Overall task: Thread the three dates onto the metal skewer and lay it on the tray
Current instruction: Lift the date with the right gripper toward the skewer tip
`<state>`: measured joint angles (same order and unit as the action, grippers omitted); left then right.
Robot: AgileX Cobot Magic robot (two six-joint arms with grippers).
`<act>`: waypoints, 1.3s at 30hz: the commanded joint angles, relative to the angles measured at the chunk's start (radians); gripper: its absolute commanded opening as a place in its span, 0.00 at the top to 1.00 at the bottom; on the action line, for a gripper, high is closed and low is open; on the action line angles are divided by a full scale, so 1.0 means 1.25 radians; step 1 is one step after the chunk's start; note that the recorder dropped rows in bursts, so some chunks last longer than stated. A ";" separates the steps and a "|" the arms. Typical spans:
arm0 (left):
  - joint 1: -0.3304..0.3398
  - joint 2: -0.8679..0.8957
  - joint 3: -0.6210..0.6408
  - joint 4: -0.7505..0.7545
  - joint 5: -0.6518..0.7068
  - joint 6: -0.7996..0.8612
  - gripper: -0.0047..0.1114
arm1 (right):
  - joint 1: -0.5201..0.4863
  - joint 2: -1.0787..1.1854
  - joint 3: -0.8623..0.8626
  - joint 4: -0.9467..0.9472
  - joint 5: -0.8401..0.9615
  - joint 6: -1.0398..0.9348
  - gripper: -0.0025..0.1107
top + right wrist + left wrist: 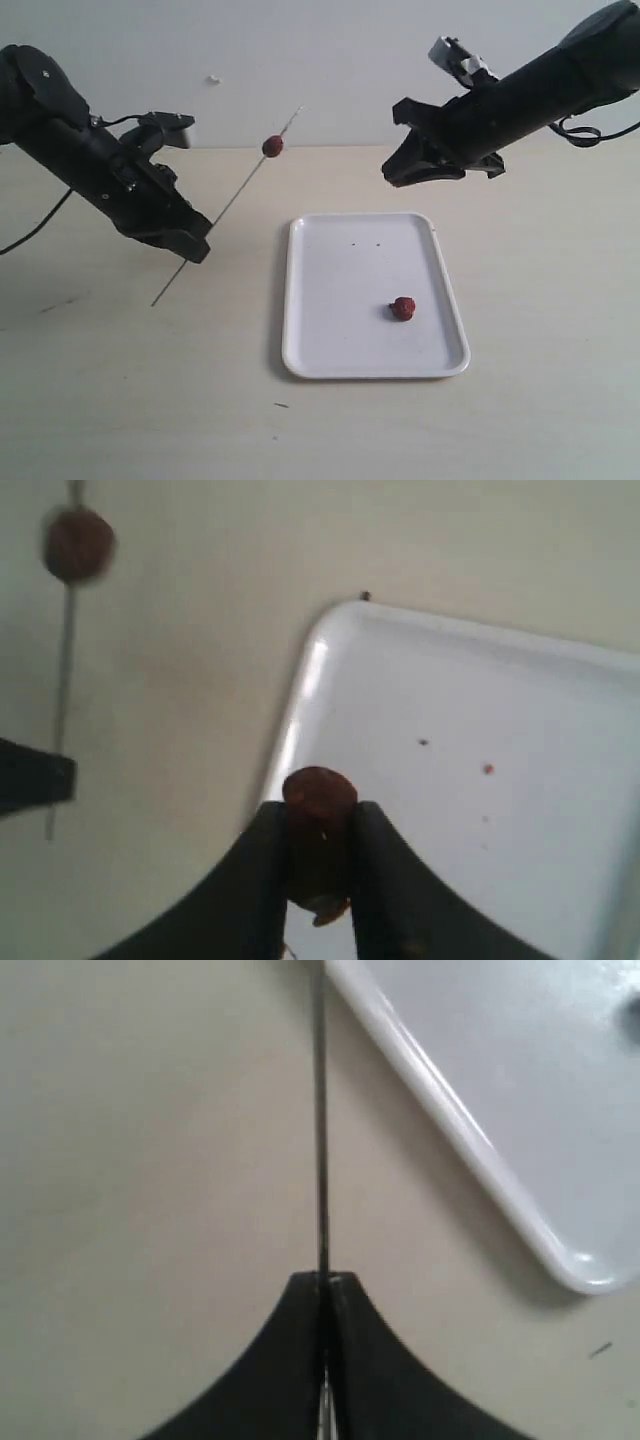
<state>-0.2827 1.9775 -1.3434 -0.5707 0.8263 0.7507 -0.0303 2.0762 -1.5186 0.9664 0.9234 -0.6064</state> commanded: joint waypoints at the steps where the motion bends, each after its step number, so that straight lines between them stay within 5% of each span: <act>1: -0.059 0.004 -0.004 -0.009 0.026 -0.003 0.96 | -0.034 -0.002 -0.004 0.135 0.053 -0.053 0.80; 9: -0.134 0.018 -0.004 0.002 0.006 -0.003 0.96 | -0.052 -0.002 -0.004 0.211 0.135 -0.058 0.80; 25: -0.135 0.019 -0.004 0.158 -0.083 0.027 0.96 | -0.175 -0.002 -0.004 0.204 0.236 -0.075 0.80; 39: -0.135 0.019 0.049 0.026 -0.203 0.256 0.96 | -0.206 0.037 -0.004 0.185 0.238 -0.101 0.80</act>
<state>-0.4478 2.0045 -1.2868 -0.4978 0.5921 1.0475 -0.2812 2.1055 -1.5186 1.2045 1.2152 -0.7103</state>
